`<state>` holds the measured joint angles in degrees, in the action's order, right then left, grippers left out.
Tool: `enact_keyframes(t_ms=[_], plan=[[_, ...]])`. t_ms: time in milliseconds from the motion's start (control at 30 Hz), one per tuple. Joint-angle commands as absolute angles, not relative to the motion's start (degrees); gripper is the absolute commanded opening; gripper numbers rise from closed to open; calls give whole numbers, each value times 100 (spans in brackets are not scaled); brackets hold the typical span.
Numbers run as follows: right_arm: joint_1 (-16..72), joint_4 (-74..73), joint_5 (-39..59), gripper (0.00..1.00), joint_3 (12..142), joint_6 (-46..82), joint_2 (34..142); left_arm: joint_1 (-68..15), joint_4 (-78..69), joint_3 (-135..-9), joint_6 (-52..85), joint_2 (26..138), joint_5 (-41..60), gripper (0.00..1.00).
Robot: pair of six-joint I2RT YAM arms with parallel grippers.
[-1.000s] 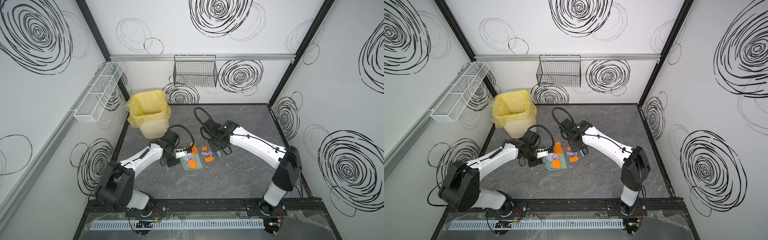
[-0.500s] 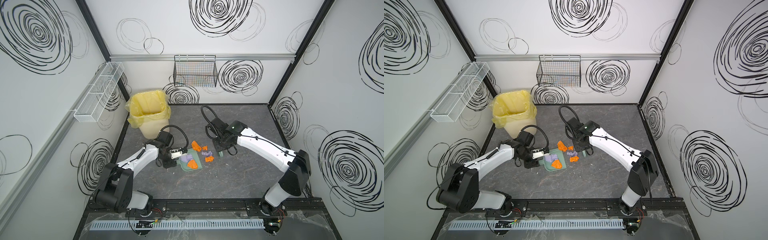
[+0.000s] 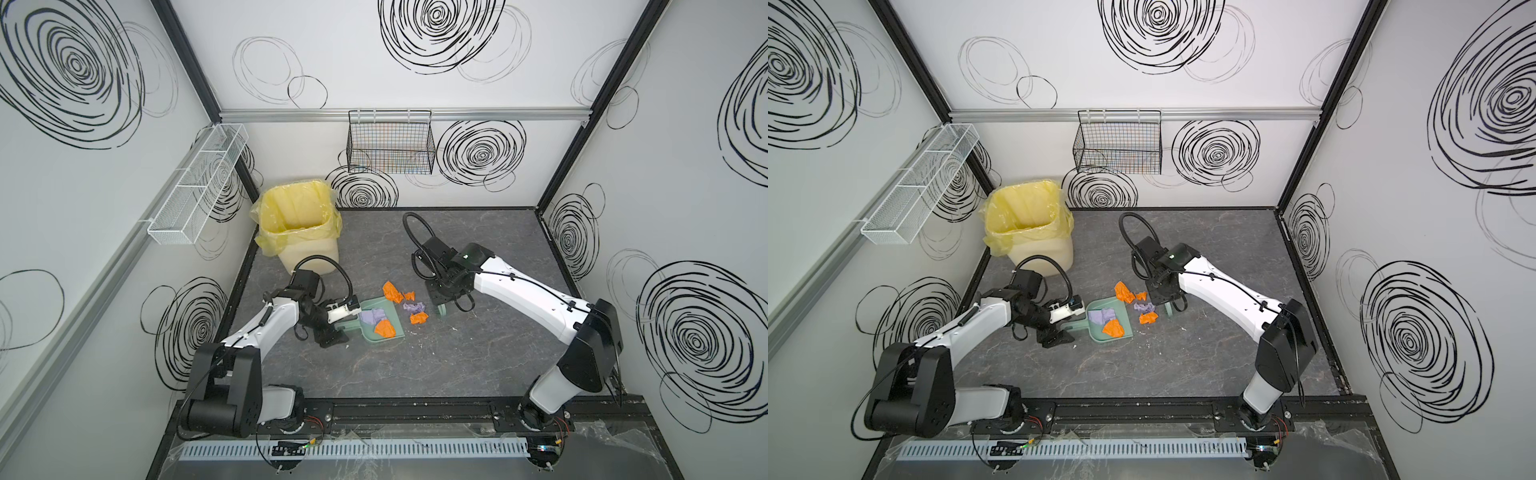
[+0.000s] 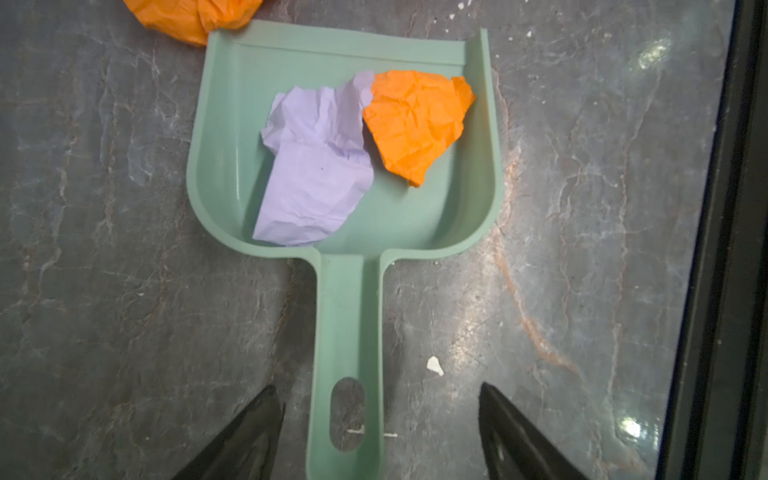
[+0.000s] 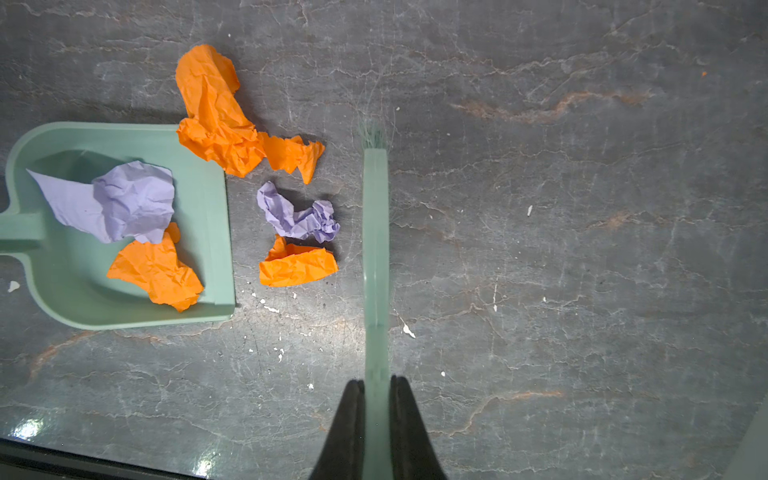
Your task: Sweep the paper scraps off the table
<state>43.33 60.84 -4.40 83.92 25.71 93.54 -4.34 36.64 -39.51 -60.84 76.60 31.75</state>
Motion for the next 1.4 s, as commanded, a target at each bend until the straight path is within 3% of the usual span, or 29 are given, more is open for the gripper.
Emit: enact_keyframes(t_ms=[0,967,1367], plan=[[4289,5968,-448,0,8334,2593,9129,-404,3218,-3823,-6110,7695,3515,77],[4223,5674,-333,0,8070,2593,8917,-598,2884,-4193,-5459,8461,3135,64],[4226,5609,-273,0,8043,2602,8903,-667,2716,-4004,-5433,8220,3053,39]])
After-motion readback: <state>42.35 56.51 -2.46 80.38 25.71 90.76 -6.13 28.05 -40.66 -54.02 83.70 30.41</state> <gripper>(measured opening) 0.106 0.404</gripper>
